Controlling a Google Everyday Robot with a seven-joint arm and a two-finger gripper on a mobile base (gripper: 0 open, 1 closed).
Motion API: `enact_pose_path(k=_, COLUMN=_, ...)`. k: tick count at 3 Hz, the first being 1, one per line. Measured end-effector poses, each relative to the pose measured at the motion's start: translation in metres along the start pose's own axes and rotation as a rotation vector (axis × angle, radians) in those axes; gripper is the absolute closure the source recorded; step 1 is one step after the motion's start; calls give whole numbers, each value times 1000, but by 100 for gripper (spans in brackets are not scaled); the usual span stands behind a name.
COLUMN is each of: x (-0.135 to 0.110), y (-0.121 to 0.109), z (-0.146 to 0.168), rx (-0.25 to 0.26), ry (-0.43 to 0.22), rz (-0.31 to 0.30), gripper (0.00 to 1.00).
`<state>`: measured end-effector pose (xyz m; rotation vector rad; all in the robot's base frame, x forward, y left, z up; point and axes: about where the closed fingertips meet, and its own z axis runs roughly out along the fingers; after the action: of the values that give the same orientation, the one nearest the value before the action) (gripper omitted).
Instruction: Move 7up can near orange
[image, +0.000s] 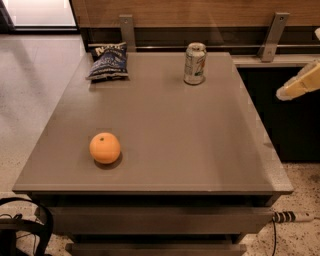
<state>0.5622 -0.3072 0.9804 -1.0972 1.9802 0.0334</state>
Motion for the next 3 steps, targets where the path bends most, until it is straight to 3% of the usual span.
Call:
enact_pose_path(k=1, x=-2, y=-36, z=25, rx=41, ry=-170, rz=92, gripper=0)
enact_pose_path(k=2, x=-2, y=-49, z=38, rx=48, ry=-233, rz=131, gripper=0)
enact_pose_path(k=3, x=-2, y=-49, z=38, rx=48, ry=-233, rz=131, gripper=0)
